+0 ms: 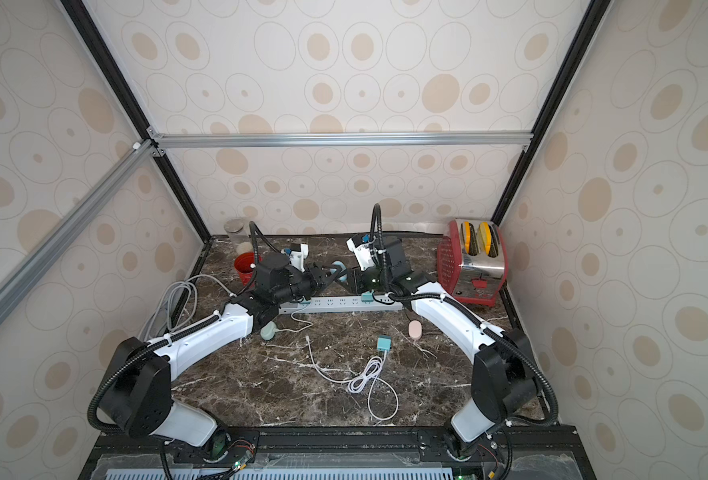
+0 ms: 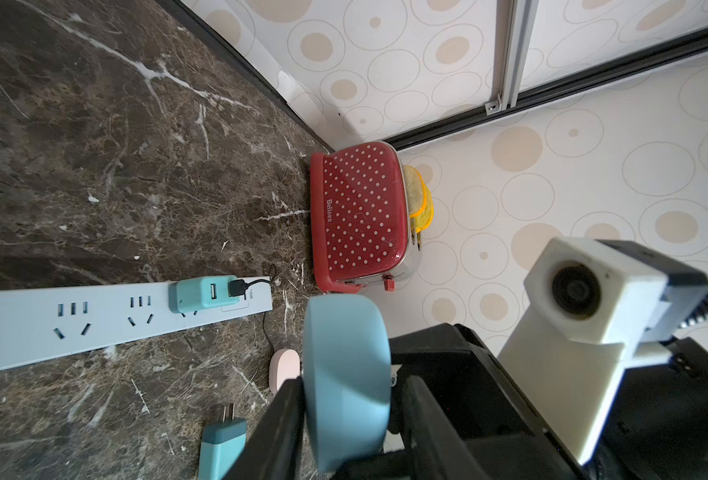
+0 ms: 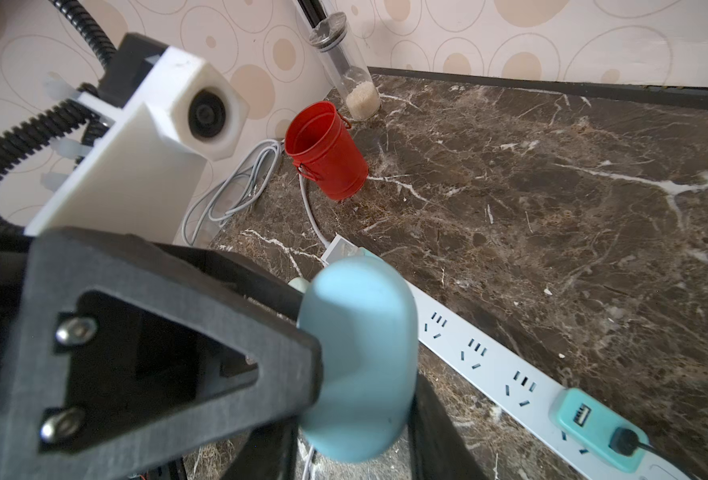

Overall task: Charge the bluetooth headset
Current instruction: Pick up the bluetooth headset from the center of the board, then pick up the charging cable from the center of the board.

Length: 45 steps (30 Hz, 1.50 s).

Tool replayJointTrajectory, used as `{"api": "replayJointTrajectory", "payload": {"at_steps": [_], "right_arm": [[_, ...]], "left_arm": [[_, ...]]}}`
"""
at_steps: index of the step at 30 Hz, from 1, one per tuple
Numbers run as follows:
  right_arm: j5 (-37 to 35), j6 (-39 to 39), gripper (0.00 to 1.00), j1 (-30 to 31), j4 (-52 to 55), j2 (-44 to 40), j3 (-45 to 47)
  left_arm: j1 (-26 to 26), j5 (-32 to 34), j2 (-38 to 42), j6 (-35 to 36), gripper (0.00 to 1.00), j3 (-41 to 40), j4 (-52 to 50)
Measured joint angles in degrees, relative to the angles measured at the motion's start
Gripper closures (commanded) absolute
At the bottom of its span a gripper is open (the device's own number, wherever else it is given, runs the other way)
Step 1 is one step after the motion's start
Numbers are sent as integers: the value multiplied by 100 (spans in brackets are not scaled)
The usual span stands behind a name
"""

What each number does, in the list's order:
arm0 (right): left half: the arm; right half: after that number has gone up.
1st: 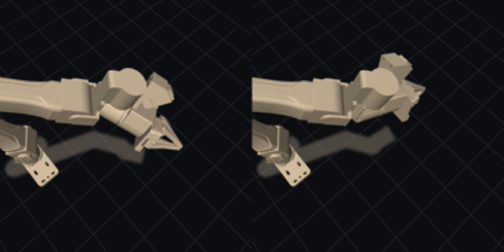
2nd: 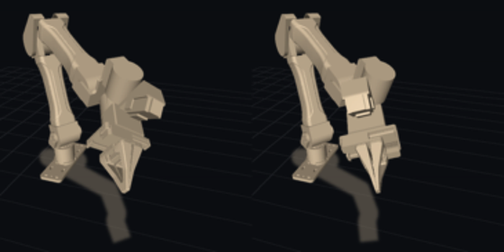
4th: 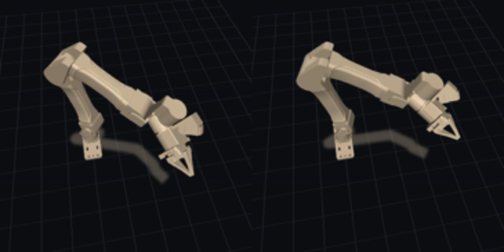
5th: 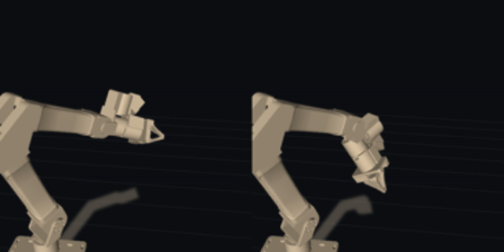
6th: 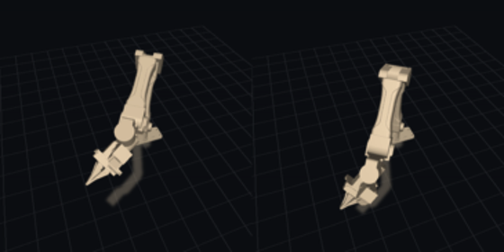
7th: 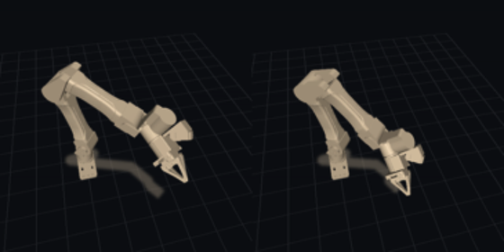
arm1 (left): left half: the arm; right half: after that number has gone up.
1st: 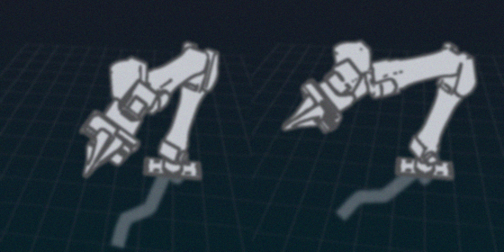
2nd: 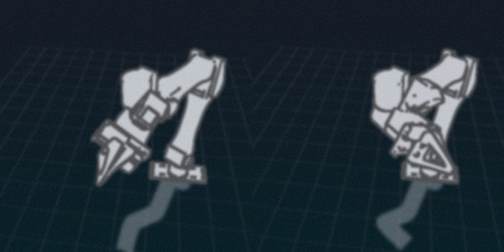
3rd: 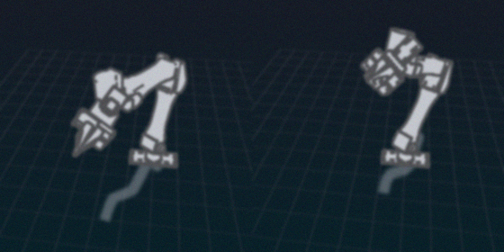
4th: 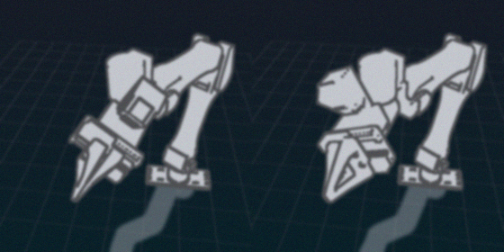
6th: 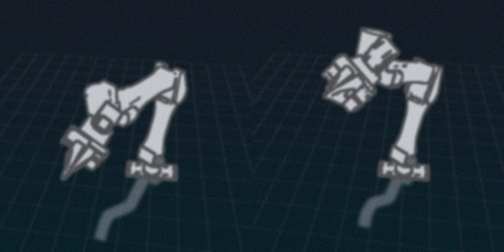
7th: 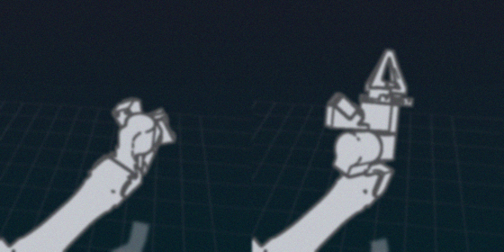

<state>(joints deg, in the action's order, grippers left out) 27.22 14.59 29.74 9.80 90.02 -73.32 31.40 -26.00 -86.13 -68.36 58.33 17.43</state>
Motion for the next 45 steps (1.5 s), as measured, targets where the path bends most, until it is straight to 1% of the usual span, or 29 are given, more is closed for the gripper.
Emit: {"api": "replayJointTrajectory", "payload": {"at_steps": [7, 11, 12, 13, 16, 17, 19, 20, 21, 22, 25, 27, 29, 32, 34, 37, 40, 42, 45], "right_arm": [[-44, -66, 68, 31, 2, 0, 0], [-46, -94, 68, 55, 7, -2, 4], [-42, -98, 68, 57, 9, -2, 4], [-42, -105, 68, 59, 11, -2, 7], [-74, -157, 67, 63, 7, -4, 37], [-79, -164, 65, 66, 7, -4, 46], [-87, -177, 57, 70, 7, -7, 70], [-92, -177, 50, 72, 9, -9, 74], [-103, -175, 40, 72, 22, -15, 76], [-87, -186, 36, 74, 59, -37, 85], [33, -223, 30, 37, 181, -203, 155], [262, -247, 30, -92, 208, -389, 273], [555, -271, 33, -385, 219, -619, 476], [940, -531, 37, -887, 404, -879, 765], [1088, -828, 39, -988, 723, -903, 802], [1270, -1189, 42, -942, 1134, -903, 839], [1370, -1392, 42, -852, 1224, -903, 1064], [1316, -1462, 43, -697, 1261, -879, 1252], [1064, -1526, 48, -216, 1346, -669, 1327]], "left_arm": [[0, 24, -13, 7, 60, 0, -17], [-7, 48, -35, 39, 63, 0, -33], [-9, 52, -44, 46, 65, 0, -33], [-11, 66, -48, 50, 69, 0, -35], [-15, 63, -68, 85, 74, 0, -52], [-13, 63, -72, 92, 77, 0, -63], [-11, 63, -76, 114, 79, 0, -92], [-11, 61, -76, 131, 79, 0, -107], [-11, 63, -76, 155, 79, 0, -116], [-11, 98, -76, 195, 79, 0, -122], [-101, 125, -63, 308, 80, -13, -256], [-208, 92, 15, 380, 81, -120, -295], [-407, 2, 175, 492, 82, -310, -352], [-841, -205, 448, 848, 83, -435, -730], [-1167, -413, 638, 1169, 83, -450, -1043], [-1648, -933, 883, 1499, 82, -597, -1261], [-2000, -1486, 997, 1790, 80, -820, -1473], [-2100, -1718, 1036, 2002, 80, -918, -1784], [-2120, -1838, 1268, 2236, 80, -1108, -2192]]}}
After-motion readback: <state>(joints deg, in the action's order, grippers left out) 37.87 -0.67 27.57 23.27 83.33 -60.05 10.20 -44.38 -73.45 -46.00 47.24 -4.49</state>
